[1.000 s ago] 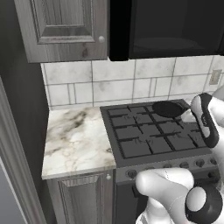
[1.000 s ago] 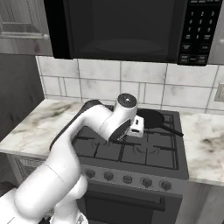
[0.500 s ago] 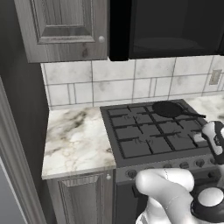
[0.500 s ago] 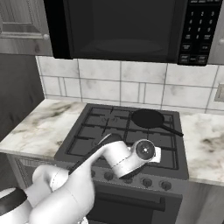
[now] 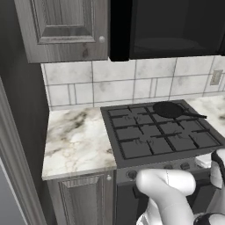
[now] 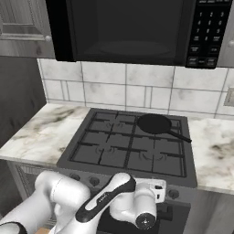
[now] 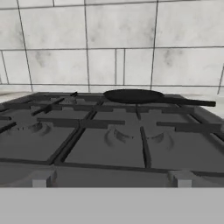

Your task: Turn on the rear right burner of the stove.

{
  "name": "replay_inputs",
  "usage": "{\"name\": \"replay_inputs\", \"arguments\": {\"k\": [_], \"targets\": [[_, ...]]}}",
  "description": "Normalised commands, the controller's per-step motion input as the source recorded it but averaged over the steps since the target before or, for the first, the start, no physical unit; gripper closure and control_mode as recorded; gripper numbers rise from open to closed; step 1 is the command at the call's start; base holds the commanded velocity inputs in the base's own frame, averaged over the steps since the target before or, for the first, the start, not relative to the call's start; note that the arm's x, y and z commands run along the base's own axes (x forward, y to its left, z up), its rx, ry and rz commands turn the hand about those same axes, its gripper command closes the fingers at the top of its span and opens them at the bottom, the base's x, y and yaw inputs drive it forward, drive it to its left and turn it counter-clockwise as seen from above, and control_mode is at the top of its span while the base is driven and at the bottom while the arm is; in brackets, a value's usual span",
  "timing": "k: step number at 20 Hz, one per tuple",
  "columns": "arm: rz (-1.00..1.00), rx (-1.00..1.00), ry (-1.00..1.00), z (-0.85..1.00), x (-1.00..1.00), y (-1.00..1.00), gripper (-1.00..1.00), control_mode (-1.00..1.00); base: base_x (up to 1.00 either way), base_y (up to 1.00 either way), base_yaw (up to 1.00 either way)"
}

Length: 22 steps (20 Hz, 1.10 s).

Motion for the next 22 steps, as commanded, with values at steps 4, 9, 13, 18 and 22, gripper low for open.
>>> {"name": "replay_inputs", "arguments": {"k": [4,9,13,18,22], "targets": [[0.0,0.0,-0.06,0.0,-0.53,-0.17,-1.0,-1.0,0.0,0.0,0.0],[0.0,0.0,0.0,0.0,-0.15,-0.1,-1.0,-1.0,0.0,0.0,0.0],[0.0,0.0,0.0,-0.11,0.0,-0.04,-1.0,-1.0,0.0,0.0,0.0],[0.0,0.0,0.0,-0.31,-0.02,-0.06,-1.0,-1.0,0.0,0.0,0.0],[0.0,0.0,-0.01,-0.33,-0.11,-0.21,-1.0,-1.0,0.0,0.0,0.0]]}}
